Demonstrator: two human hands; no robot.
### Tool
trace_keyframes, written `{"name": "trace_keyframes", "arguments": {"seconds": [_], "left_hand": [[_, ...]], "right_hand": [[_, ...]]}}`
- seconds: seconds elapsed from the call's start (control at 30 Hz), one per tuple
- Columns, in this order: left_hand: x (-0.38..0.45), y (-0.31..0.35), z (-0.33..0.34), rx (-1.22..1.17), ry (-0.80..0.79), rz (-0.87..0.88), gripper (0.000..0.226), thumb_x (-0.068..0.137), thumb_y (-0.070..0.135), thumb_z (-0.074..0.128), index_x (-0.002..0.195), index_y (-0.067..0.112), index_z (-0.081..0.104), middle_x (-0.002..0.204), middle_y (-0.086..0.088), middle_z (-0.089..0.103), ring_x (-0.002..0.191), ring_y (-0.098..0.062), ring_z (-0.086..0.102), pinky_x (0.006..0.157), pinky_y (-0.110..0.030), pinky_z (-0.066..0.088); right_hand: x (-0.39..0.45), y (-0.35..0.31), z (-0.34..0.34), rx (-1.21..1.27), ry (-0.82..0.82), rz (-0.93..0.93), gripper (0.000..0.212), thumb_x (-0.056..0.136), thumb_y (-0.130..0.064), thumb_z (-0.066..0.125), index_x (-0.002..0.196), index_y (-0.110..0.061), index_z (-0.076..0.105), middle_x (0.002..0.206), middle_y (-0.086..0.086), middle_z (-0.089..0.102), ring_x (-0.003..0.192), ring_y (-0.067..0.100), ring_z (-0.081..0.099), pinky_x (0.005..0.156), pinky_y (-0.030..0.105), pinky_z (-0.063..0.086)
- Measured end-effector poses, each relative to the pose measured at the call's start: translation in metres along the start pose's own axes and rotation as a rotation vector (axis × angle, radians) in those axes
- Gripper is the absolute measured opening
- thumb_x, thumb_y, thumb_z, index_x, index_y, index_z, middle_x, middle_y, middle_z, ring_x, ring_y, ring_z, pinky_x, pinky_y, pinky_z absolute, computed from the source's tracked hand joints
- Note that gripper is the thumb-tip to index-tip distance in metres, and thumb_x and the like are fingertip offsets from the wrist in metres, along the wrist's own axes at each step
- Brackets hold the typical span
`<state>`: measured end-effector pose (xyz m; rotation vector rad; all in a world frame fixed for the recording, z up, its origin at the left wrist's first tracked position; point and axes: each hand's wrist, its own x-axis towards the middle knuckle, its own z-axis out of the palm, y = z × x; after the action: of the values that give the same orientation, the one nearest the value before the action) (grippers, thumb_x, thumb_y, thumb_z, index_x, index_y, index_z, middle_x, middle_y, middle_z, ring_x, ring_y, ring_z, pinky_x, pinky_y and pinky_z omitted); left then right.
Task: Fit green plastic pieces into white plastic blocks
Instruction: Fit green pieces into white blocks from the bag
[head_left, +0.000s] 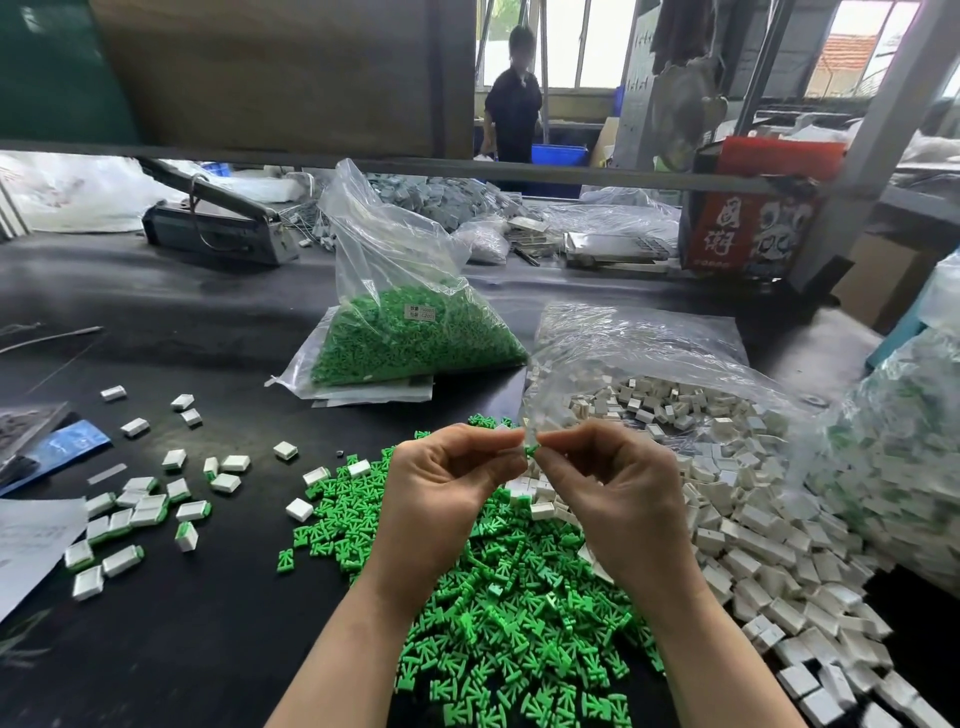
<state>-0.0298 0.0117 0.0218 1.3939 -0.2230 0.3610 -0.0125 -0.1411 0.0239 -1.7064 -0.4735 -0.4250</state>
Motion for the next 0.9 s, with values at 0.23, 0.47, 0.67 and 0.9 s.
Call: {"name": "trace_keyframes", "arguments": {"seconds": [0.23, 0.47, 0.67, 0.9], "left_hand": [[0.0003, -0.0011, -0.0019, 0.018, -0.012, 0.007, 0.023, 0.072, -0.005, 0.075, 0.092, 0.007, 0.076, 0.086, -0.006, 0.077, 0.082, -0.013, 0.073, 0.075, -0.017, 0.055], [0.0002, -0.0006, -0.0034, -0.004, -0.009, -0.017, 0.024, 0.069, 0.003, 0.076, 0.093, 0.005, 0.077, 0.087, -0.009, 0.077, 0.083, -0.018, 0.074, 0.075, -0.019, 0.056], [0.0011, -0.0005, -0.0058, 0.03, -0.03, -0.02, 0.023, 0.072, -0.004, 0.075, 0.094, 0.002, 0.076, 0.091, -0.01, 0.077, 0.086, -0.02, 0.074, 0.077, -0.021, 0.056], [0.0003, -0.0006, -0.0077, 0.182, -0.065, 0.059, 0.023, 0.074, -0.005, 0.077, 0.092, 0.008, 0.079, 0.09, -0.005, 0.076, 0.088, -0.022, 0.073, 0.078, -0.025, 0.057]], "right_hand": [[0.0, -0.0005, -0.001, -0.027, -0.006, -0.033, 0.018, 0.079, -0.005, 0.078, 0.084, -0.022, 0.073, 0.076, -0.009, 0.072, 0.067, 0.014, 0.068, 0.063, 0.024, 0.058], [0.001, -0.0024, -0.0023, -0.054, -0.019, -0.047, 0.015, 0.077, -0.004, 0.079, 0.084, -0.017, 0.075, 0.075, -0.006, 0.072, 0.068, 0.014, 0.068, 0.063, 0.028, 0.058], [0.001, -0.0045, -0.0034, -0.174, -0.025, -0.121, 0.014, 0.077, -0.006, 0.079, 0.084, -0.017, 0.074, 0.075, -0.012, 0.07, 0.068, 0.009, 0.066, 0.061, 0.023, 0.056], [0.0016, -0.0037, -0.0041, -0.319, -0.008, -0.19, 0.016, 0.075, -0.007, 0.082, 0.08, -0.02, 0.075, 0.069, -0.02, 0.065, 0.065, 0.006, 0.061, 0.058, 0.017, 0.048]]}}
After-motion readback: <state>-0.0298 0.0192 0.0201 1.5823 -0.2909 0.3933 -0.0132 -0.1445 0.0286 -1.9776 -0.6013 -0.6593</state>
